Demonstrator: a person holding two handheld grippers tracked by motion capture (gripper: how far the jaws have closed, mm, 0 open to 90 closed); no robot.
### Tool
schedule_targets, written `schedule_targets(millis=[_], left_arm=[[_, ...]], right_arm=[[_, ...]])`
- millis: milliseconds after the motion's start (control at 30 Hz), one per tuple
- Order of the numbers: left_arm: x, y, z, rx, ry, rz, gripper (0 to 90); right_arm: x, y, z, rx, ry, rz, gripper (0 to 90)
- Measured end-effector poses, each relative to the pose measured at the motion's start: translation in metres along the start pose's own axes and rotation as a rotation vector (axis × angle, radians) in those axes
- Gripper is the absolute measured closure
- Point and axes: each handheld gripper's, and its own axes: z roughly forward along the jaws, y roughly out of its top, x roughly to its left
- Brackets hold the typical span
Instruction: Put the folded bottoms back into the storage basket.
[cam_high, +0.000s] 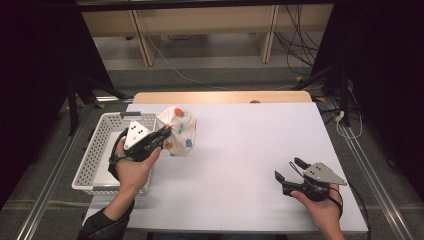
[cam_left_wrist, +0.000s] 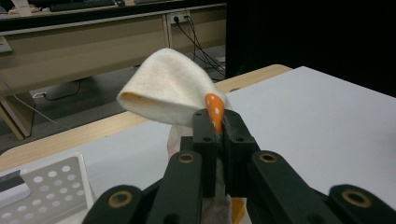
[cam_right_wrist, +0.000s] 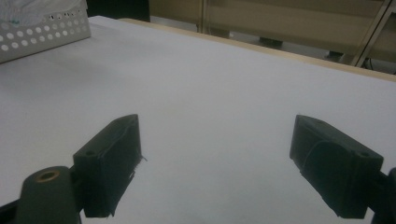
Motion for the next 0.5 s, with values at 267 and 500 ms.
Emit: schedule_targets(millis=[267,500], left_arm=[[0.0023,0.0005,-0.002,-0.003,0.004,-0.002,84.8],[0.0042,0.0011,-0.0041,-0.007,0.009,-0.005,84.8]], right_arm=[[-0.0001,0.0001,0.0,0.0,0.0,-0.001,17.1],[0.0,0.0,0.0,0.001,0.0,0.0,17.1]])
